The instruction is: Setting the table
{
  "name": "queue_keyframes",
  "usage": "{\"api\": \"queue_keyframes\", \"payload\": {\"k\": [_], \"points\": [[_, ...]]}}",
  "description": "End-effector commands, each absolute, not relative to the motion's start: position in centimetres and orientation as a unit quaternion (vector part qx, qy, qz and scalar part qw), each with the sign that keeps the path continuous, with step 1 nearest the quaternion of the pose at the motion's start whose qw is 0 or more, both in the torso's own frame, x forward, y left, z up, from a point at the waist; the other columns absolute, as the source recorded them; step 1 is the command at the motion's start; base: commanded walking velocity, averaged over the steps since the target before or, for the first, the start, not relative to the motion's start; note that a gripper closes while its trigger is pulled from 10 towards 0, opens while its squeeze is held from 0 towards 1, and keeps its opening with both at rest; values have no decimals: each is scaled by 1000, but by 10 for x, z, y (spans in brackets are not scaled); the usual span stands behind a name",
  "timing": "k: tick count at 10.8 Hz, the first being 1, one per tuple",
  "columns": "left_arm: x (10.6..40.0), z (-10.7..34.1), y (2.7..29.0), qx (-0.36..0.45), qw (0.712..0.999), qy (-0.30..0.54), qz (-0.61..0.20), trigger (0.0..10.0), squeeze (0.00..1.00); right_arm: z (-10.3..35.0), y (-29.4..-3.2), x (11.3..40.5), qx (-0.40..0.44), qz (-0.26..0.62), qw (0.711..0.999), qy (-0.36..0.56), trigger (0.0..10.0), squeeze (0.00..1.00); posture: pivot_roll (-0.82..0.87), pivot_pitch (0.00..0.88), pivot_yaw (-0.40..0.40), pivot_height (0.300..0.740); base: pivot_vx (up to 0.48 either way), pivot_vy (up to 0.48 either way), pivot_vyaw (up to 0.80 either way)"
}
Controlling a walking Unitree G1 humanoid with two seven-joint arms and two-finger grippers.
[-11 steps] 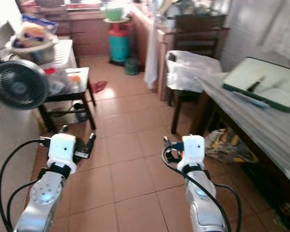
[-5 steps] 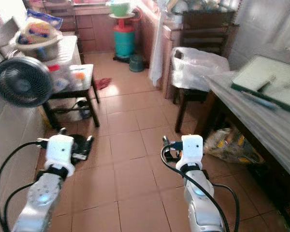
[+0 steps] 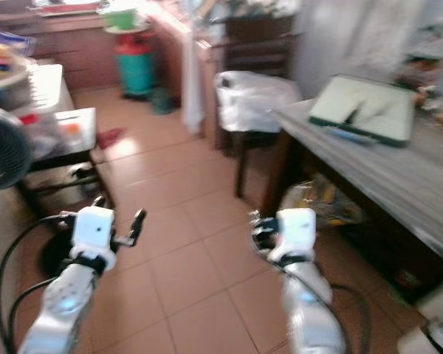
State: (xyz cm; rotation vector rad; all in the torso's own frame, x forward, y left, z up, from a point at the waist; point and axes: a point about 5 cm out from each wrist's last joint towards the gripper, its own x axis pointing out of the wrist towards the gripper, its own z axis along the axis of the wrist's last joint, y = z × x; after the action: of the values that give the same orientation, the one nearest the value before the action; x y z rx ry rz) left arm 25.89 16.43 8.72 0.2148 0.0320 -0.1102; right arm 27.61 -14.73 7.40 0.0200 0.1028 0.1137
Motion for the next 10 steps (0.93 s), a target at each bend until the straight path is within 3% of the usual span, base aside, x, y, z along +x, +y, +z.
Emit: {"api": "queue_keyframes", "payload": {"k": [1, 10], "points": [[260, 91, 162, 104, 993, 11, -57, 10000, 0, 76, -155, 276, 7, 46, 998, 50, 10000, 0, 134, 0, 5, 740, 0, 345, -756], [260, 88, 160, 113, 991, 17, -65, 10000, 0, 79, -156, 276, 9, 37, 998, 42, 10000, 0, 136, 0, 4, 740, 0, 411, 0]]}}
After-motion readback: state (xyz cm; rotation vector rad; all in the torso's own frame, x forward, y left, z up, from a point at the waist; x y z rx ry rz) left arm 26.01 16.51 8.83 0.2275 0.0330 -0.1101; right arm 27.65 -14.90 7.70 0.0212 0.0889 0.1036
